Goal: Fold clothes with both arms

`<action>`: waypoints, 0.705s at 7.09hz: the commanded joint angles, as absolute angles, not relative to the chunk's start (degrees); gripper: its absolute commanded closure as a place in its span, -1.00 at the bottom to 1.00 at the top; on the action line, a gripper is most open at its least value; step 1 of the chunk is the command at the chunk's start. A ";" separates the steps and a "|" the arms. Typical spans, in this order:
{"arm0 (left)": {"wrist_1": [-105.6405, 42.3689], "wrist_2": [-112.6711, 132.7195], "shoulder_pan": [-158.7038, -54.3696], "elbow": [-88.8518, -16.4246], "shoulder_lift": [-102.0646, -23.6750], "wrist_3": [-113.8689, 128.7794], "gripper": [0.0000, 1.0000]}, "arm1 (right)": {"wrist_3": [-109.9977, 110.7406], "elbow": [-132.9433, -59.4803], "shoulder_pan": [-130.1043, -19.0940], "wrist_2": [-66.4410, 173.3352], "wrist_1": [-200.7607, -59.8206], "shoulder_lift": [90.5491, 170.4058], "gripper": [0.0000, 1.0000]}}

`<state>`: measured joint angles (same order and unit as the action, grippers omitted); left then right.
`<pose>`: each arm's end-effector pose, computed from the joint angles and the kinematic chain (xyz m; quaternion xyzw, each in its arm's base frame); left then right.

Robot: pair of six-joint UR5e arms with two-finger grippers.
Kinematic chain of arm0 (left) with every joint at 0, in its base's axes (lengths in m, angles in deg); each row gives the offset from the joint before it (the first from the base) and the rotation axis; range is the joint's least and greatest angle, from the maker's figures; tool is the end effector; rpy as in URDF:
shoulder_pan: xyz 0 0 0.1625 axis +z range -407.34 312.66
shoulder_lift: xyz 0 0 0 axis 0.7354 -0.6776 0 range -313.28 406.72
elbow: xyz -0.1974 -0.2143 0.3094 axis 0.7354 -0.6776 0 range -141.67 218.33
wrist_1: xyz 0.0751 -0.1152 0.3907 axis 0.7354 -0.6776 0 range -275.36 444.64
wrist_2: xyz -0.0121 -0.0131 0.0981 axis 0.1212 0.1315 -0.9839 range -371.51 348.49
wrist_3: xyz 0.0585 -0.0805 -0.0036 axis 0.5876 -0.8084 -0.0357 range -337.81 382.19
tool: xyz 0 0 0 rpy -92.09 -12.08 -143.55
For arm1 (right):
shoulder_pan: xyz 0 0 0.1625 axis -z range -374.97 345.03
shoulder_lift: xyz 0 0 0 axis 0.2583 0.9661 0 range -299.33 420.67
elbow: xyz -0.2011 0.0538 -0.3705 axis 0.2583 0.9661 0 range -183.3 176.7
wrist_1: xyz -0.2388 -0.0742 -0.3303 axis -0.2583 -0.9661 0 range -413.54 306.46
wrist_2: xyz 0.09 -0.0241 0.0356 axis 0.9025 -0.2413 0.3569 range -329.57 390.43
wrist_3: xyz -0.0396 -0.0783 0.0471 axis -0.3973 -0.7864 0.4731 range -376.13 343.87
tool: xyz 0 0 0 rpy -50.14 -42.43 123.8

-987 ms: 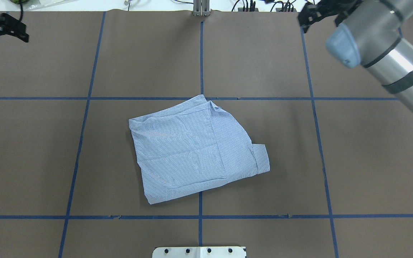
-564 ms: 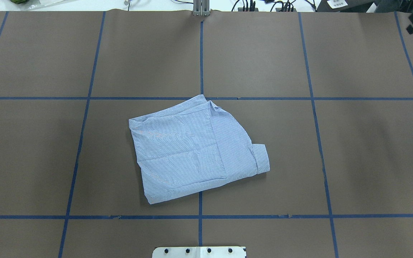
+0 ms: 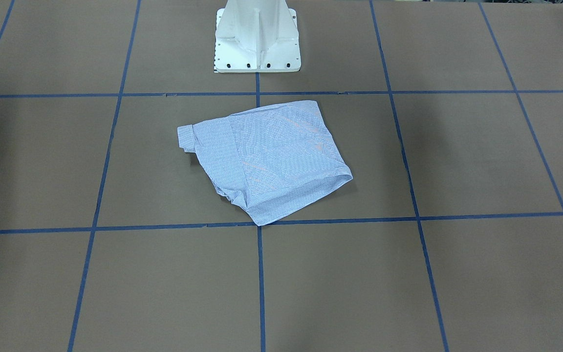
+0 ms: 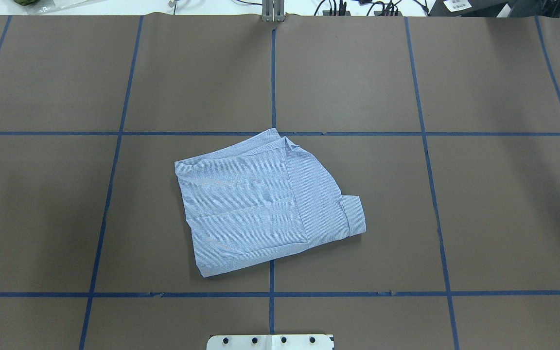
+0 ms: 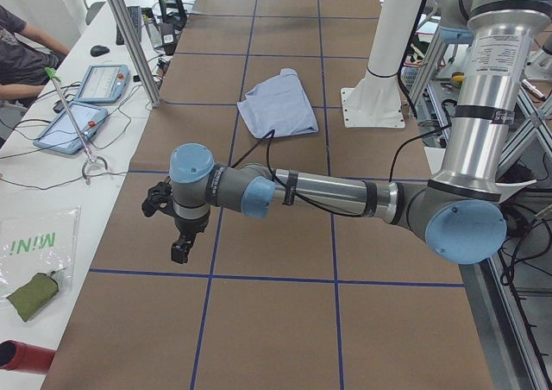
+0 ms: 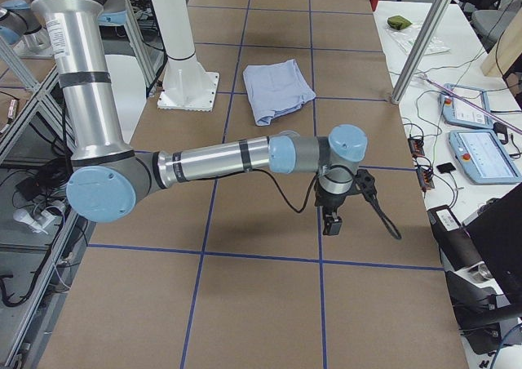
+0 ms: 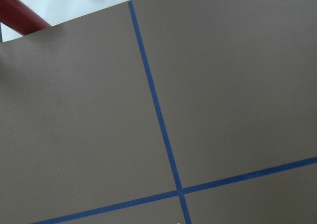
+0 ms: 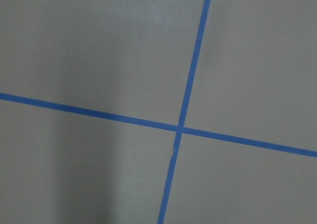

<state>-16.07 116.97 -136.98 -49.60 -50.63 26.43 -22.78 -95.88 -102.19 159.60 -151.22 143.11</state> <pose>-0.0678 -0.5626 0.5954 0.1424 0.3217 0.0834 0.9324 0.0440 -0.5477 0.5876 0.0315 -0.3343 -0.0846 0.9381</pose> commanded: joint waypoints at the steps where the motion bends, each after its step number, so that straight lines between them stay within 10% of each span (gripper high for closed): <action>1: -19.93 116.90 -136.99 -48.42 -47.85 26.84 -0.99 | -22.47 -95.68 -103.30 159.28 -142.35 150.39 -1.00; 5: -4.36 117.34 -136.99 -54.11 -48.02 26.67 -0.99 | -19.12 -90.41 -103.30 167.24 -142.75 150.49 -1.00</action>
